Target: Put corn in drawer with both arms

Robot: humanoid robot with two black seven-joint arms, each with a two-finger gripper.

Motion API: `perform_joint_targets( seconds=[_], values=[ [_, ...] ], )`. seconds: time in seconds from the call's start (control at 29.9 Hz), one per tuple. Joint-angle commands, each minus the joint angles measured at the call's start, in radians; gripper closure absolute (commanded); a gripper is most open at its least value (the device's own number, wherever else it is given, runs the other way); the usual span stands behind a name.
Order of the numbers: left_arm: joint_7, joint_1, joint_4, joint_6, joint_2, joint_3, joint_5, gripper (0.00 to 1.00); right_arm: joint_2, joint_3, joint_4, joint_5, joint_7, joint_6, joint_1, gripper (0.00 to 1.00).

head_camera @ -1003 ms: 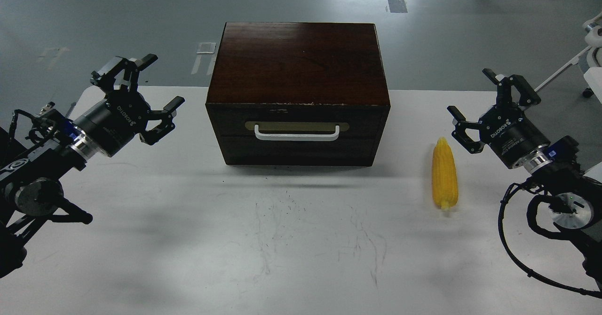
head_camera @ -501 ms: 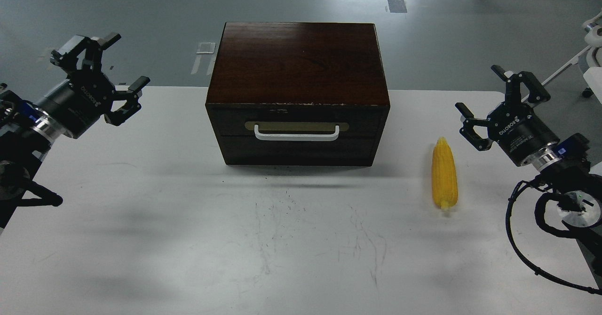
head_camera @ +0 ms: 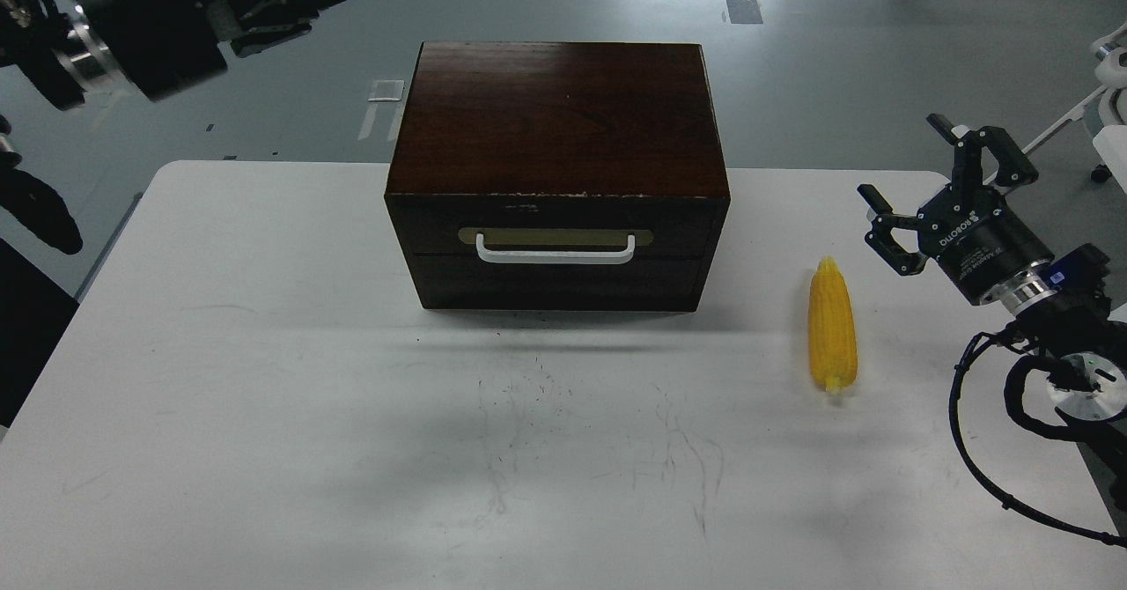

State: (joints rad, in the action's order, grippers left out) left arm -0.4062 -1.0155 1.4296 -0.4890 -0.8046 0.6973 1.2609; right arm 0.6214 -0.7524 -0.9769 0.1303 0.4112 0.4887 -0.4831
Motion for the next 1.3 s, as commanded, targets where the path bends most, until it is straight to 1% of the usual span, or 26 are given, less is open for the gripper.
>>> perform_joint_targets(
  seconds=[0.0, 0.07, 0.1, 0.13, 0.2, 0.27, 0.43, 0.7, 0.84, 1.27],
  values=[
    [-0.006, -0.141, 0.012, 0.0, 0.091, -0.155, 0.22, 0.01, 0.001, -0.001, 0.001, 0.0, 0.0, 0.0, -0.002, 0.0],
    [-0.016, -0.198, 0.011, 0.0, 0.128, -0.226, 0.273, 0.01, 0.001, -0.001, 0.001, 0.0, 0.0, 0.0, -0.003, 0.0],
    [-0.032, -0.253, 0.002, 0.0, 0.166, -0.296, 0.323, 0.01, 0.001, -0.001, 0.001, 0.0, 0.0, 0.0, -0.006, 0.0],
    [-0.042, -0.28, -0.003, 0.0, 0.186, -0.332, 0.35, 0.01, 0.001, -0.001, 0.001, 0.0, 0.0, 0.0, -0.006, 0.0],
    [-0.083, -0.349, -0.027, 0.0, 0.254, -0.451, 0.476, 0.01, 0.001, -0.001, 0.003, 0.0, 0.0, 0.0, -0.008, 0.0],
    [-0.083, -0.383, -0.041, 0.0, 0.292, -0.519, 0.556, 0.01, 0.001, -0.007, 0.003, 0.0, 0.001, 0.0, -0.008, 0.0],
    [-0.083, -0.436, -0.083, 0.0, 0.364, -0.63, 0.637, 0.01, 0.006, -0.013, 0.003, 0.0, 0.001, 0.0, -0.008, 0.0],
    [-0.083, -0.486, -0.224, 0.0, 0.475, -0.791, 0.753, 0.01, 0.006, -0.013, 0.003, 0.0, 0.001, 0.0, -0.008, 0.0],
    [-0.083, -0.494, -0.254, 0.0, 0.504, -0.828, 0.773, 0.01, 0.008, -0.013, 0.003, 0.0, 0.001, 0.0, -0.006, 0.0],
    [-0.083, -0.492, -0.258, 0.0, 0.519, -0.863, 0.796, 0.01, 0.021, -0.019, 0.001, 0.0, 0.001, 0.0, -0.006, 0.0]
  ],
)
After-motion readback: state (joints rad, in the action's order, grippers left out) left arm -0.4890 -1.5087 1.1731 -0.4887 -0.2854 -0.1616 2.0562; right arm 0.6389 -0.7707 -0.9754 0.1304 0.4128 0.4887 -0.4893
